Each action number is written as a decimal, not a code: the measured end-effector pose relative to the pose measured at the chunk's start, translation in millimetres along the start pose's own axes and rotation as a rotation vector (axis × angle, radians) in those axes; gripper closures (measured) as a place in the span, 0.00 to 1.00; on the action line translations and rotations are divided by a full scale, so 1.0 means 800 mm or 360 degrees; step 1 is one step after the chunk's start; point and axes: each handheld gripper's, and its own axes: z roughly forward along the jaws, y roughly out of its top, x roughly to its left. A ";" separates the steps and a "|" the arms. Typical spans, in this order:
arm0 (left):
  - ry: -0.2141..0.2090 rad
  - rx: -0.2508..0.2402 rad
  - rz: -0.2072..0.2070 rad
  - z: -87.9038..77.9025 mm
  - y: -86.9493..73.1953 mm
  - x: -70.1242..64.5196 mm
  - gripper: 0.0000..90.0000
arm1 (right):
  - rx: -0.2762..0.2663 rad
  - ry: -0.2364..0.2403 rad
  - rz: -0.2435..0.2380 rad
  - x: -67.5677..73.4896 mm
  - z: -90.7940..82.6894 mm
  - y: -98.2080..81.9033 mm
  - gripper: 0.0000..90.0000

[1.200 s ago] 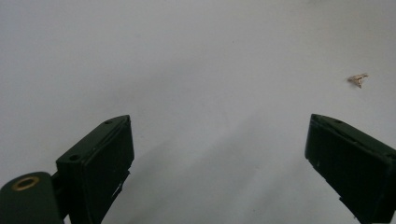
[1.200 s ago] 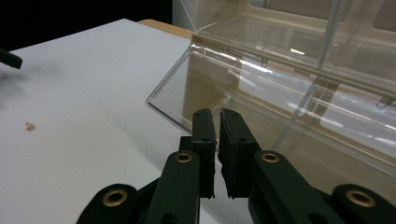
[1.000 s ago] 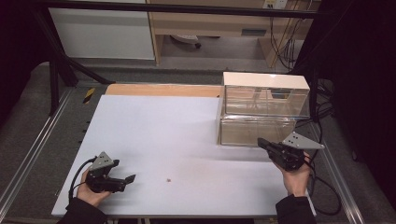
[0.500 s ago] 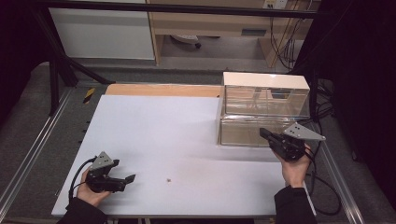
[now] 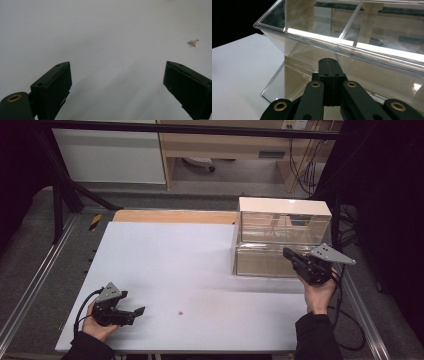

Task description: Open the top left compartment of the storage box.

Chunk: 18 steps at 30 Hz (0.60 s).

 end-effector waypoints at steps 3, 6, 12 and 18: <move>0.0001 0.0001 0.0001 0.000 0.000 0.000 0.09 | -0.0003 -0.0020 0.0000 -0.001 0.000 0.002 1.00; 0.0000 0.0000 0.0004 0.000 0.000 0.000 0.09 | -0.0010 -0.0031 0.0012 -0.002 0.001 0.003 1.00; 0.0002 0.0001 0.0003 0.000 0.000 0.000 0.09 | -0.0015 -0.0038 0.0005 -0.002 0.001 0.003 1.00; 0.0001 0.0001 0.0001 0.000 0.000 0.000 0.09 | -0.0016 -0.0043 0.0005 -0.002 0.000 0.003 1.00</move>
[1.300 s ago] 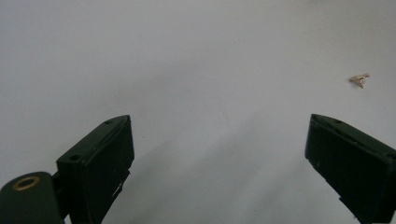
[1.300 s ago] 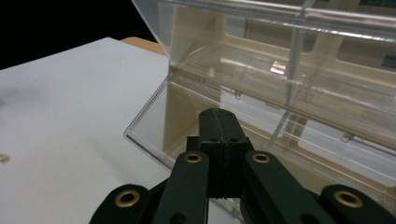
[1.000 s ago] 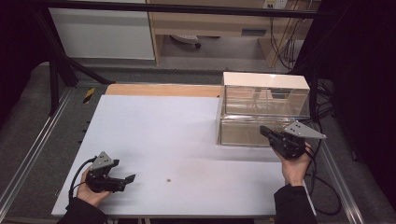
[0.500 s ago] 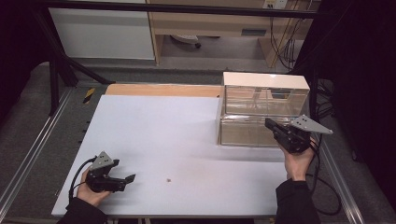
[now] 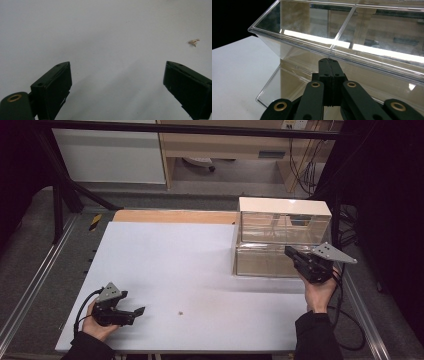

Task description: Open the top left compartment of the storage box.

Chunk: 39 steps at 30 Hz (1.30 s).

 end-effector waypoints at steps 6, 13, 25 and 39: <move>0.0001 0.0000 0.0000 0.000 0.000 0.000 0.09 | 0.0001 -0.0006 -0.0007 0.000 -0.001 0.000 1.00; 0.0000 0.0000 0.0001 0.000 0.000 0.000 0.09 | -0.0001 -0.0012 -0.0013 0.001 -0.002 0.001 1.00; 0.0001 0.0000 0.0001 0.000 0.000 0.000 0.09 | -0.0007 0.0010 -0.0035 0.003 -0.003 0.002 1.00; 0.0000 -0.0001 0.0003 -0.001 0.000 0.000 0.09 | -0.0043 0.0012 -0.0041 0.005 -0.003 0.012 1.00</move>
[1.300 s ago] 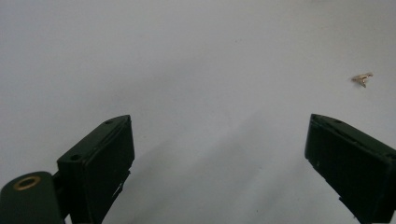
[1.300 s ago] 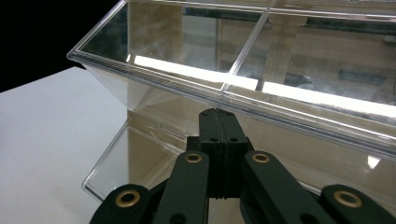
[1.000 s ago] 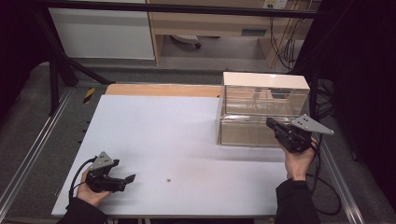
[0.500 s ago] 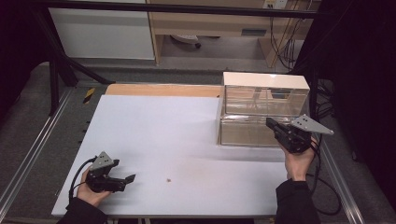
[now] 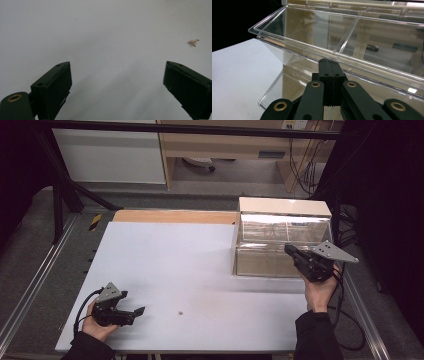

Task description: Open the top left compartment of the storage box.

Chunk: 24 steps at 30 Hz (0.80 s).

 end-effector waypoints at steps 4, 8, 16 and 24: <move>0.0000 0.0000 0.0000 0.000 0.000 0.000 0.09 | -0.0018 -0.0002 -0.0005 0.000 -0.001 0.005 1.00; 0.0000 -0.0001 0.0001 0.000 0.000 0.000 0.09 | -0.0037 -0.0001 -0.0006 0.000 -0.002 0.009 1.00; -0.0001 0.0000 0.0001 0.000 0.000 0.000 0.09 | -0.0063 0.0000 -0.0014 -0.001 -0.003 0.017 1.00; 0.0000 0.0000 0.0000 0.000 0.000 0.000 0.09 | -0.0081 -0.0004 -0.0027 -0.001 -0.004 0.029 1.00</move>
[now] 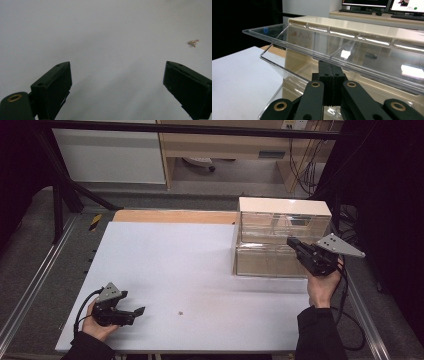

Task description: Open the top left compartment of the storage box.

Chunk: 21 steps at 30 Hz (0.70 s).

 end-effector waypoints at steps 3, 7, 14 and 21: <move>0.0002 0.0000 -0.0001 0.000 0.000 0.000 0.09 | -0.0009 -0.0003 0.0006 -0.001 0.000 0.003 1.00; 0.0002 0.0001 -0.0003 0.000 0.000 0.000 0.09 | -0.0020 -0.0008 0.0000 -0.002 0.000 0.007 1.00; 0.0001 -0.0006 -0.0005 0.000 0.000 0.000 0.09 | -0.0031 -0.0016 0.0004 -0.004 0.001 0.013 1.00; -0.0002 -0.0010 -0.0006 0.000 0.001 0.000 0.09 | -0.0040 -0.0024 0.0002 -0.005 0.002 0.022 1.00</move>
